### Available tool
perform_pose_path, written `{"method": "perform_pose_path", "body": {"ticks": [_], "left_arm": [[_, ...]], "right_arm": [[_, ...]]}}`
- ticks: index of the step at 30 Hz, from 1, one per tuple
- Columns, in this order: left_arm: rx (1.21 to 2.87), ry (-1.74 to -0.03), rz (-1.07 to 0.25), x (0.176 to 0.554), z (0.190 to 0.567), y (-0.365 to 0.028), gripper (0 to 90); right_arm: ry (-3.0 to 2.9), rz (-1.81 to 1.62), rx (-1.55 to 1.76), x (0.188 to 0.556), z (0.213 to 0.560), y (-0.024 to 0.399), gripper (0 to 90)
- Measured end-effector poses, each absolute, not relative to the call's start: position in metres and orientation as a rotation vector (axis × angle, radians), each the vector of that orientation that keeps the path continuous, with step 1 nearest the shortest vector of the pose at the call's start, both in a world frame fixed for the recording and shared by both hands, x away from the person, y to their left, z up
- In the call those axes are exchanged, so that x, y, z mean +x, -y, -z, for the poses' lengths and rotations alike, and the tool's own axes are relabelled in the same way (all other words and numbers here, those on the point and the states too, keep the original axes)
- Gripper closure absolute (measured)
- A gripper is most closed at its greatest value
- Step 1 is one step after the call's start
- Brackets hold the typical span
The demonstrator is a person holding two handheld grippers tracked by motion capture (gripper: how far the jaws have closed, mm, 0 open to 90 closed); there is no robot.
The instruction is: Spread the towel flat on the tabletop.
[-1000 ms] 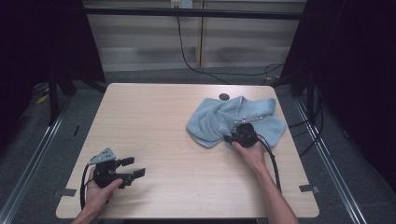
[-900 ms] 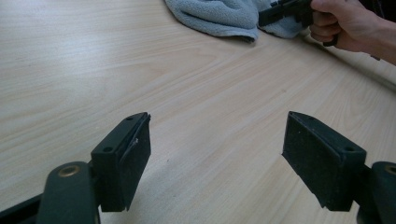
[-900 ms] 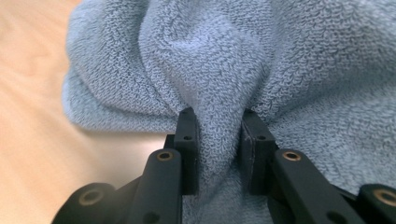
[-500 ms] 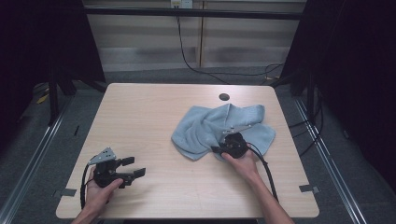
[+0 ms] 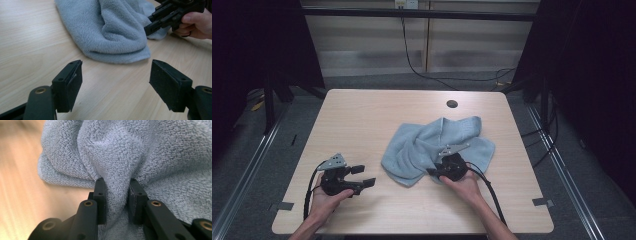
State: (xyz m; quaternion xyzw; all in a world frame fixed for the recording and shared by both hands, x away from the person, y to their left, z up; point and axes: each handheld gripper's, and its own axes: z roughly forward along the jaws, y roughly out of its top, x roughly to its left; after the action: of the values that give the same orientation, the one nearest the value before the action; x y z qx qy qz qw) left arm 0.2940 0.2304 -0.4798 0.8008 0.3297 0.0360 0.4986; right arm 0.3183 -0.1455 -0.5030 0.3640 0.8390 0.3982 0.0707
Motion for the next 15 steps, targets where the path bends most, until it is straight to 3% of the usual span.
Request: {"method": "perform_pose_path", "body": {"ticks": [15], "left_arm": [[1.963,-0.724,-0.11,0.292,0.466,-0.213,30.8]], "right_arm": [[-2.645,-1.248,0.939,0.275,0.502,0.118,72.0]]}}
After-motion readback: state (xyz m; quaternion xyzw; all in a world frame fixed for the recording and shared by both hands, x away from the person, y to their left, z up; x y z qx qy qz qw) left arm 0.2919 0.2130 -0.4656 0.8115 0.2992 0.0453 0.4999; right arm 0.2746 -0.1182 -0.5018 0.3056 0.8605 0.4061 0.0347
